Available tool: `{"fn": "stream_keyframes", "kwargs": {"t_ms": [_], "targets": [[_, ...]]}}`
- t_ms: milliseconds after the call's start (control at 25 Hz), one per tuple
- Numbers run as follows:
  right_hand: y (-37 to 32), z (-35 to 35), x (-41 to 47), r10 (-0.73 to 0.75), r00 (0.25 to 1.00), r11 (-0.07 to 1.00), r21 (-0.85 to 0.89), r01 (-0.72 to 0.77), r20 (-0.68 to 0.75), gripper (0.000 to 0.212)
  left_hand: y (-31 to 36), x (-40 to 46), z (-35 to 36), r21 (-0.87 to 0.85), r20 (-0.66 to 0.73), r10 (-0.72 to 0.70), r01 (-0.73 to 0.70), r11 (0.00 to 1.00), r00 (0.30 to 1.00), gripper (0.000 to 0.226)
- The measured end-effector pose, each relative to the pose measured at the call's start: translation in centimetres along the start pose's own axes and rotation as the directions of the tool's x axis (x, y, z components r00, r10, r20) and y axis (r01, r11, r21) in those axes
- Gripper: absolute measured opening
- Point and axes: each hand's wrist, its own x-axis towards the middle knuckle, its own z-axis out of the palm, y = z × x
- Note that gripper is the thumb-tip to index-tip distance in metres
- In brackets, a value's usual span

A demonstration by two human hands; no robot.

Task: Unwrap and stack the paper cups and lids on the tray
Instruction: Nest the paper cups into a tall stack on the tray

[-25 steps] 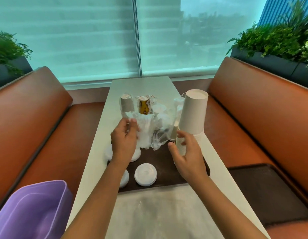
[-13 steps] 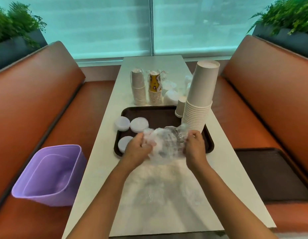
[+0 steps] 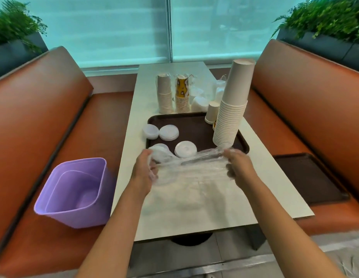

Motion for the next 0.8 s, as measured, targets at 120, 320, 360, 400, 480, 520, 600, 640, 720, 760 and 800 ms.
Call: {"fn": "stream_keyframes", "kwargs": {"t_ms": [120, 320, 360, 400, 480, 520, 600, 640, 720, 760, 800], "targets": [[-0.2, -1.0, -1.3, -0.175, 0.961, 0.963, 0.167, 0.213, -0.216, 0.020, -1.4, 0.0, -2.5, 0.481, 0.017, 0.200, -0.184, 0.857, 0.980, 0.026], [-0.1, -1.7, -3.1, -0.186, 0.912, 0.906, 0.297, 0.303, -0.365, 0.027, -0.6, -0.7, -5.6, -0.095, -0.090, 0.084, -0.092, 0.991, 0.992, 0.036], [0.1, -1.7, -3.3, -0.163, 0.910, 0.901, 0.318, 0.294, -0.381, 0.026, -0.2, -0.7, -6.5, -0.264, -0.065, 0.066, -0.081, 0.961, 0.996, 0.036], [0.4, -1.7, -3.4, -0.149, 0.909, 0.897, 0.334, 0.289, -0.388, 0.026, 0.1, -0.7, -7.3, -0.416, -0.024, 0.077, -0.080, 0.906, 0.997, 0.034], [0.9, -1.1, -3.8, -0.175, 0.907, 0.893, 0.327, 0.310, -0.383, 0.025, 0.3, -1.0, -8.7, -0.630, 0.105, 0.125, -0.031, 0.776, 0.987, 0.024], [1.2, -0.8, -3.8, -0.190, 0.907, 0.893, 0.318, 0.319, -0.376, 0.024, 0.1, -1.3, -8.9, -0.642, 0.181, 0.140, 0.009, 0.767, 0.974, 0.017], [1.6, -0.3, -4.0, -0.183, 0.917, 0.900, 0.315, 0.301, -0.354, 0.025, -0.7, -1.6, -8.7, -0.388, 0.285, 0.128, -0.008, 0.922, 0.950, 0.035], [1.7, -0.4, -3.9, -0.166, 0.922, 0.906, 0.315, 0.283, -0.348, 0.025, -1.3, -1.6, -8.8, -0.136, 0.308, 0.127, -0.088, 0.987, 0.943, 0.050], [1.6, -1.7, -3.4, -0.120, 0.907, 0.911, 0.318, 0.262, -0.405, 0.025, -2.5, -0.8, -9.7, 0.218, 0.267, 0.152, -0.213, 0.952, 0.952, 0.060], [1.5, -2.8, -3.1, -0.089, 0.885, 0.908, 0.329, 0.261, -0.456, 0.025, -2.6, -0.4, -10.7, 0.254, 0.181, 0.169, -0.212, 0.944, 0.969, 0.053], [1.6, -3.9, -2.7, -0.067, 0.862, 0.908, 0.327, 0.262, -0.503, 0.026, -2.3, 0.0, -11.7, 0.232, 0.081, 0.165, -0.179, 0.956, 0.983, 0.043]]}}
